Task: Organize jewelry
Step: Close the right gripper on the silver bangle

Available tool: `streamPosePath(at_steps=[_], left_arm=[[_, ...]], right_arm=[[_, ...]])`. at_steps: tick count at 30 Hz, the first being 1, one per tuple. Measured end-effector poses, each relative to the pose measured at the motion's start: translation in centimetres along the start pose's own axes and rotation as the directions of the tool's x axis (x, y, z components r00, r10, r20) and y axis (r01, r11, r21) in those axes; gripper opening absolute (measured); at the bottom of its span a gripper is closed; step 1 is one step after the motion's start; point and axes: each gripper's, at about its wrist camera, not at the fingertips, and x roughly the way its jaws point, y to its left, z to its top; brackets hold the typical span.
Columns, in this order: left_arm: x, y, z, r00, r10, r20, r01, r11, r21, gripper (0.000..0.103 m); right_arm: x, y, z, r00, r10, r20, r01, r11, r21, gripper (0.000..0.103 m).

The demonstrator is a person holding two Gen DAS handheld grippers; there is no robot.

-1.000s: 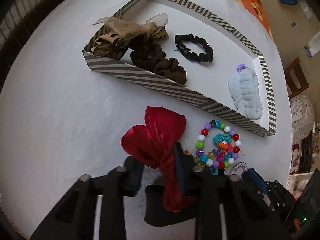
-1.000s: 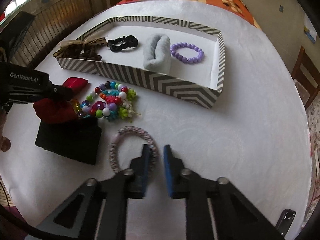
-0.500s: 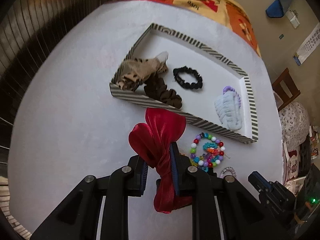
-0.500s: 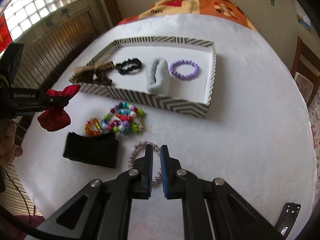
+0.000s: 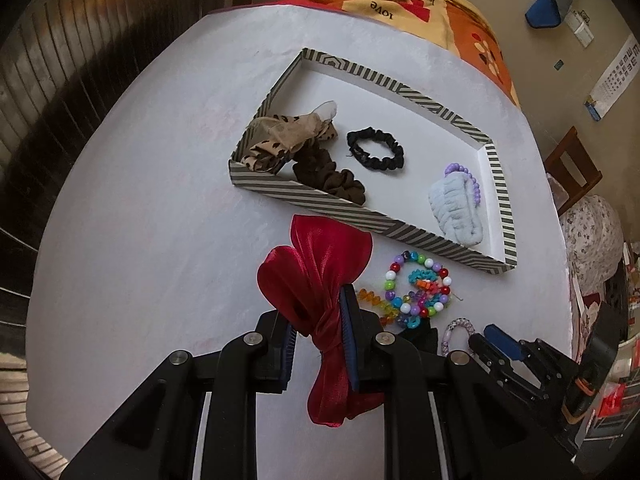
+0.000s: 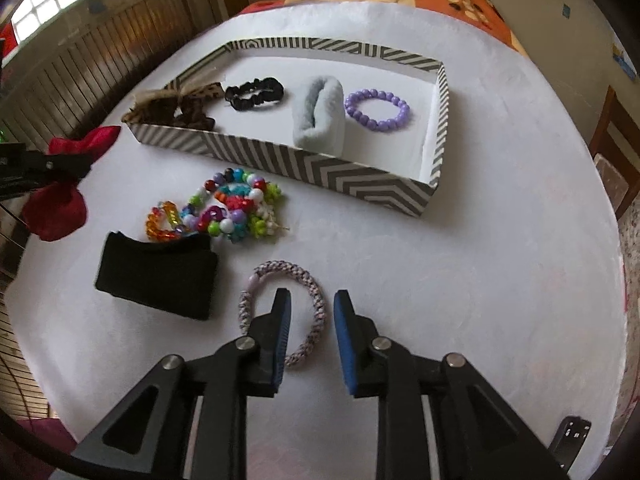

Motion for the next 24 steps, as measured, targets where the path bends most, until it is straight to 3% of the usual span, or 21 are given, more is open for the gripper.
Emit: streamPosePath(at_steps=[3,8,9,10,12,17,24], left_arm=[[0.2,0.3,0.0,1.0,0.003,-0.006,-0.003,1.0,-0.003,0.0],[0.5,0.6,-0.1,1.0,0.008,-0.016,-0.008,1.0,-0.008,0.0],[0.5,0.6,-0.1,1.0,0.01,-0.018,-0.01,1.0,-0.009,0.0],[0.6,0.6,-0.1,1.0,0.012,-0.019,-0.012,1.0,-0.009,0.0],[0.7,0.6,-0.1,1.0,0.013,-0.022,-0.013,1.0,-0.008,0.0],[0.4,0.2,0.1,1.0,0.01,-0.016,-0.01,1.0,-0.001,0.0],[-0.7,-1.2,1.4,1.0,0.002,0.016,-0.002,0.999,0.036,0.0]], right_arm=[[0.8,0.0,0.1,1.0,-0.011,-0.016,0.01,1.0,-0.012,0.035],[1.3,0.1,0.3,1.0,-0.02,-0.015,0.02,1.0,-0.017,0.035],[1.4,0.2,0.3,0.999,-0.032,-0.015,0.031,0.999,-0.024,0.033],[1.4,0.3,0.3,0.999,-0.053,-0.011,0.053,0.998,-0.039,0.02],[1.4,0.4,0.4,0.998,-0.069,-0.003,0.069,0.996,-0.049,0.008],[-0.1,-1.0,0.3,1.0,0.006,0.02,-0.007,1.0,0.029,0.007],[-4.4,-3.3,1.3,0.989,0.093,0.115,-0.107,0.987,0.119,0.007]])
